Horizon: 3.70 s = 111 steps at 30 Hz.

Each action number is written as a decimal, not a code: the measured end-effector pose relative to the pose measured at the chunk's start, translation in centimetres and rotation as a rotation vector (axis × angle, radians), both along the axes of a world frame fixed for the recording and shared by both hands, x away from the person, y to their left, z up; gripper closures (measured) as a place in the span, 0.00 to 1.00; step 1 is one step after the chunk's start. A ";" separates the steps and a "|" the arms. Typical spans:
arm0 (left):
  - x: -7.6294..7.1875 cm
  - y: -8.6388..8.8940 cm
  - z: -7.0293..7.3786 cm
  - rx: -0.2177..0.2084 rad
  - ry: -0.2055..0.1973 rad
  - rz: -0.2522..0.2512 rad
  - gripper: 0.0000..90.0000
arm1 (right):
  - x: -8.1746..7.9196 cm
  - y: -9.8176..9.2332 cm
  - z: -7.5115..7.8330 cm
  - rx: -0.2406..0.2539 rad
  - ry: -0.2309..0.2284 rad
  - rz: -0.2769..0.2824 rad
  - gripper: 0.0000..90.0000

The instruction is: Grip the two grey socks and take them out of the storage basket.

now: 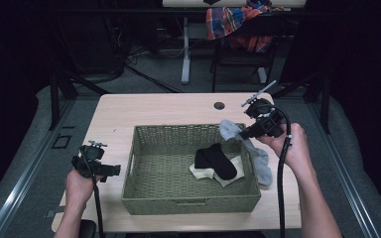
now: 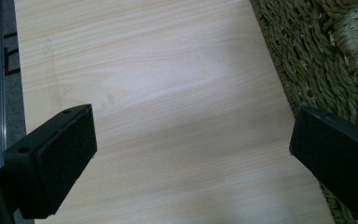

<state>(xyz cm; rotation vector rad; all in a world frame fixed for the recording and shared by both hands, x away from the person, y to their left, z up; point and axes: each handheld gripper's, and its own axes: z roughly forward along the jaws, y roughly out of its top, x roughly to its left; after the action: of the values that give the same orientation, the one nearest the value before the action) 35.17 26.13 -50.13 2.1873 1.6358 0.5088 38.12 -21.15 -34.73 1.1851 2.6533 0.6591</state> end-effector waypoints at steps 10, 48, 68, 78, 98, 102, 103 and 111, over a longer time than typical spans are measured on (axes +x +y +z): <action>0.0 0.0 0.0 -0.002 -0.004 0.004 0.01 | 0.0 -2.6 0.7 0.005 -0.010 -0.063 0.96; 0.0 0.0 0.0 -0.005 -0.005 0.003 0.01 | 2.8 -10.9 -4.1 -0.040 0.110 -0.317 0.96; 0.0 0.0 0.0 -0.003 -0.005 0.004 0.01 | 4.3 -11.8 -8.7 -0.108 0.194 -0.356 0.96; 0.0 0.0 0.0 -0.003 -0.004 0.005 0.01 | 5.2 -12.1 -12.4 -0.105 0.249 -0.371 0.96; 0.0 -0.1 0.0 -0.006 -0.009 0.001 0.01 | 6.1 -12.1 -16.6 -0.100 0.289 -0.392 0.92; -0.1 0.0 0.1 -0.006 -0.010 0.004 0.01 | 6.2 -12.1 -16.7 -0.111 0.300 -0.383 0.83; -0.1 0.0 0.1 -0.006 -0.012 0.006 0.01 | 6.1 -12.0 -16.6 -0.108 0.295 -0.386 0.76; -0.1 0.1 0.2 -0.013 -0.020 0.010 0.01 | 4.2 -12.4 -13.5 -0.044 0.206 -0.388 0.34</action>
<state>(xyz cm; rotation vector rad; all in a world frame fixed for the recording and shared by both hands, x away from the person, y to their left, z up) 35.04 26.28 -49.98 2.1586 1.6363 0.5203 42.35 -33.51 -48.26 1.7730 2.4603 0.4278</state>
